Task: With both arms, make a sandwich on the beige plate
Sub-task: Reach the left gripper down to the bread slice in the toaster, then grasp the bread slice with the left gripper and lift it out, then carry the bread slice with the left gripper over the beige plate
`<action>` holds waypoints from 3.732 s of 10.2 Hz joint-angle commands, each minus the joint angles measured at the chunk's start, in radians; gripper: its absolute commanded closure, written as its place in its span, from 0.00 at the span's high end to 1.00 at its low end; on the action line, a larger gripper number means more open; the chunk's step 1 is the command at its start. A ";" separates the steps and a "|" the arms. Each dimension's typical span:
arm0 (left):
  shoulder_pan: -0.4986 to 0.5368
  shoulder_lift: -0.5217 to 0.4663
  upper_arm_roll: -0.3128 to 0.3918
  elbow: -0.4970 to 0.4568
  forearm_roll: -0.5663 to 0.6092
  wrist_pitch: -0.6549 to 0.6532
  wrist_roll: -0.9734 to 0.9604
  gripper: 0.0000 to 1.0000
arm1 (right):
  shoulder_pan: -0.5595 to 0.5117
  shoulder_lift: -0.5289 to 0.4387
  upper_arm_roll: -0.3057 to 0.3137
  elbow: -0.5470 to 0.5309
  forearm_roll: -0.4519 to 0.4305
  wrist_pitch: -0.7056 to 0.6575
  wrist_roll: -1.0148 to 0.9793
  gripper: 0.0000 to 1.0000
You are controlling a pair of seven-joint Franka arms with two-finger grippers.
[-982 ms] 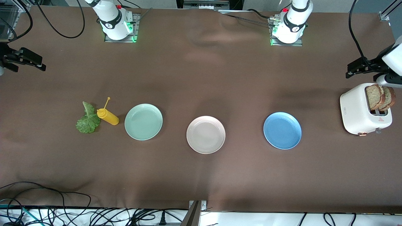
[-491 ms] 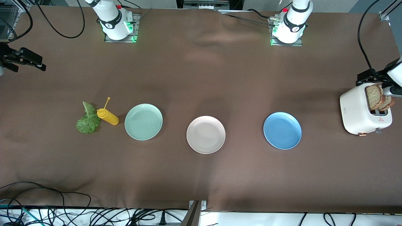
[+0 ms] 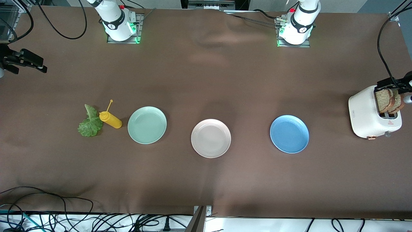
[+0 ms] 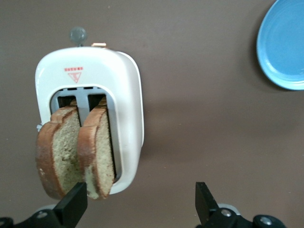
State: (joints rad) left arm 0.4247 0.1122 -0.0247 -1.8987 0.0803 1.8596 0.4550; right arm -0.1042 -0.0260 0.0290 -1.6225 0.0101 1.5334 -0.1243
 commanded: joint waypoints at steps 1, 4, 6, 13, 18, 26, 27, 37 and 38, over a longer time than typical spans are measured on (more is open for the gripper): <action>0.028 0.044 -0.012 0.000 0.010 0.038 0.033 1.00 | -0.003 0.000 0.000 0.010 0.008 -0.012 -0.002 1.00; 0.048 0.081 -0.012 0.000 0.012 0.064 0.050 1.00 | -0.003 0.000 0.002 0.010 0.008 -0.012 -0.002 1.00; 0.048 0.087 -0.012 0.000 0.012 0.064 0.051 1.00 | -0.003 0.000 0.000 0.010 0.008 -0.010 -0.002 1.00; 0.057 0.084 -0.012 0.020 0.015 0.052 0.082 1.00 | -0.003 -0.002 0.002 0.010 0.008 -0.012 -0.002 1.00; 0.065 0.122 -0.011 0.021 0.021 0.078 0.085 1.00 | -0.003 0.000 0.000 0.010 0.008 -0.012 -0.002 1.00; 0.086 0.124 -0.011 0.052 0.019 0.069 0.228 0.00 | -0.006 -0.002 -0.001 0.010 0.008 -0.010 -0.003 1.00; 0.086 0.121 -0.012 0.067 0.019 0.046 0.232 0.00 | -0.009 -0.002 -0.003 0.010 0.008 -0.010 -0.005 1.00; 0.051 0.118 -0.164 0.383 -0.290 -0.467 -0.112 0.00 | -0.009 -0.002 -0.001 0.010 0.008 -0.009 -0.005 1.00; 0.048 0.126 -0.176 0.377 -0.344 -0.465 -0.143 0.00 | -0.009 -0.002 -0.003 0.010 0.008 -0.010 -0.008 1.00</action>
State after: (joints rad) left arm 0.4729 0.2258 -0.1907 -1.5289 -0.1945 1.4133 0.3634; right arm -0.1069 -0.0260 0.0250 -1.6224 0.0100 1.5334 -0.1242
